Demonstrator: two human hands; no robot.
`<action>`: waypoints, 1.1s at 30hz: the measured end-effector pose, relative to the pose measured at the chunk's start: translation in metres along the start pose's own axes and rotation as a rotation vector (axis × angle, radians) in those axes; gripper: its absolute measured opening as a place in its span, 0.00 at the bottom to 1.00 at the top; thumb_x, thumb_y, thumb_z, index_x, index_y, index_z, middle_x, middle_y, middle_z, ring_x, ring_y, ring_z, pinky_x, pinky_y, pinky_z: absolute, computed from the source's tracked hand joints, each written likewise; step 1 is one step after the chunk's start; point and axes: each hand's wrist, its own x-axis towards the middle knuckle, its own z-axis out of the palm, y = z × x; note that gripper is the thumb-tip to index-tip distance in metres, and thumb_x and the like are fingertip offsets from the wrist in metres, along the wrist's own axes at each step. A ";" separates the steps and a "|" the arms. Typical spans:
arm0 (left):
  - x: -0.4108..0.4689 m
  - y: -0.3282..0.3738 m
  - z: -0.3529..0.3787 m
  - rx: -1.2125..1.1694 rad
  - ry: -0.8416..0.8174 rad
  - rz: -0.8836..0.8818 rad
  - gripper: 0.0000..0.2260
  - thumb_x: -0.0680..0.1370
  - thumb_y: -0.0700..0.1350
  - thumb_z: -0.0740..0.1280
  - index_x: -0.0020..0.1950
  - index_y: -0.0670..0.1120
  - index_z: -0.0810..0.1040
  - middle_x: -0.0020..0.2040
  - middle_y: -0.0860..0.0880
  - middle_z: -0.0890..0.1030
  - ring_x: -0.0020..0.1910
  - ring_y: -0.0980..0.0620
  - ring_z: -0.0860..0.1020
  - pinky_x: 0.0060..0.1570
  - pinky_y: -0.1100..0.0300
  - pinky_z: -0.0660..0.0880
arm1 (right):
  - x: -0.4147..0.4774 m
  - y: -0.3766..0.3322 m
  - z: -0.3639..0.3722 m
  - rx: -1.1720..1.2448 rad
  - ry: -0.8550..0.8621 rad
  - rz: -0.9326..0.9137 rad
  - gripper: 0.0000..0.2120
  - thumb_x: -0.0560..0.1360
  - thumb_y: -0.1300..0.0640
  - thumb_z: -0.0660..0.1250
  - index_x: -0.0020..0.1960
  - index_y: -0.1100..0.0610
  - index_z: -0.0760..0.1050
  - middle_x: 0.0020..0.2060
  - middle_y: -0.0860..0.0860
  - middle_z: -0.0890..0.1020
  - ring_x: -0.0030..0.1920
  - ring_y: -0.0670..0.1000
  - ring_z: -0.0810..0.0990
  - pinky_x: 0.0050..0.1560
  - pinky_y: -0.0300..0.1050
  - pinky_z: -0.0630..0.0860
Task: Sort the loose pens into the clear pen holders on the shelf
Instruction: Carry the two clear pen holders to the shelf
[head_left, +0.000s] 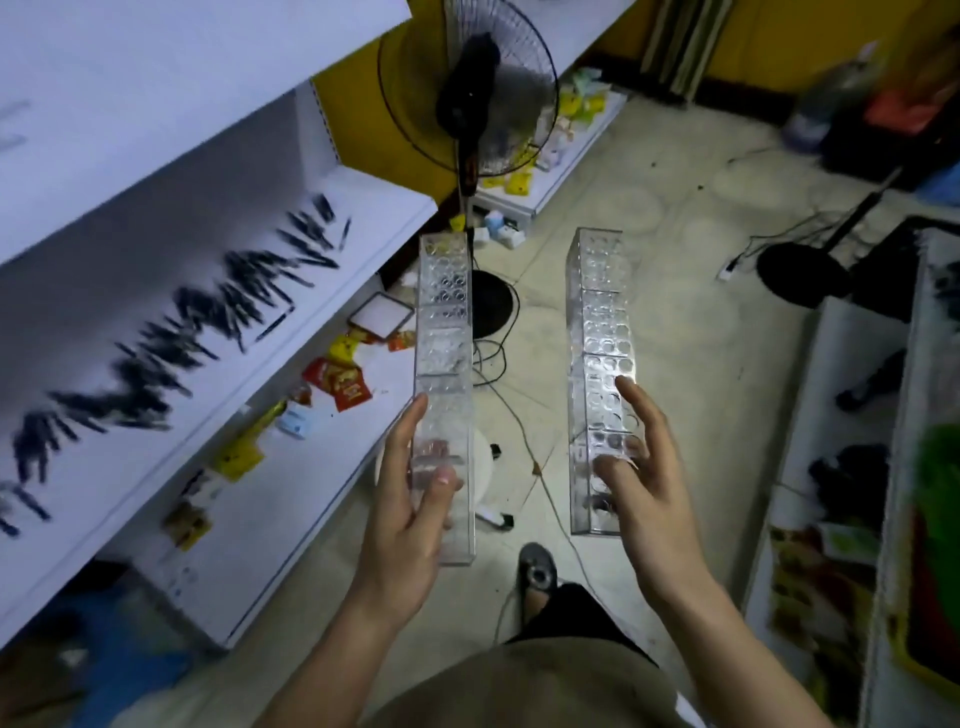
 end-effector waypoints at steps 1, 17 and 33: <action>0.020 0.001 0.010 -0.006 0.002 0.001 0.25 0.79 0.52 0.61 0.73 0.70 0.61 0.66 0.52 0.74 0.53 0.54 0.80 0.45 0.55 0.80 | 0.023 -0.004 -0.007 -0.018 -0.014 -0.011 0.30 0.78 0.58 0.64 0.70 0.28 0.67 0.63 0.32 0.73 0.54 0.51 0.79 0.50 0.52 0.83; 0.302 0.009 0.067 0.012 0.148 -0.050 0.25 0.80 0.52 0.61 0.75 0.68 0.59 0.73 0.51 0.69 0.70 0.42 0.71 0.66 0.33 0.69 | 0.350 -0.048 0.012 -0.109 -0.240 -0.033 0.30 0.78 0.61 0.64 0.72 0.33 0.68 0.56 0.38 0.78 0.48 0.39 0.79 0.44 0.43 0.79; 0.485 -0.028 0.030 -0.092 0.504 -0.274 0.23 0.82 0.51 0.61 0.75 0.67 0.61 0.76 0.54 0.66 0.74 0.47 0.66 0.69 0.36 0.67 | 0.612 -0.063 0.119 -0.202 -0.629 0.070 0.28 0.81 0.57 0.69 0.70 0.28 0.67 0.67 0.47 0.77 0.59 0.50 0.81 0.43 0.43 0.81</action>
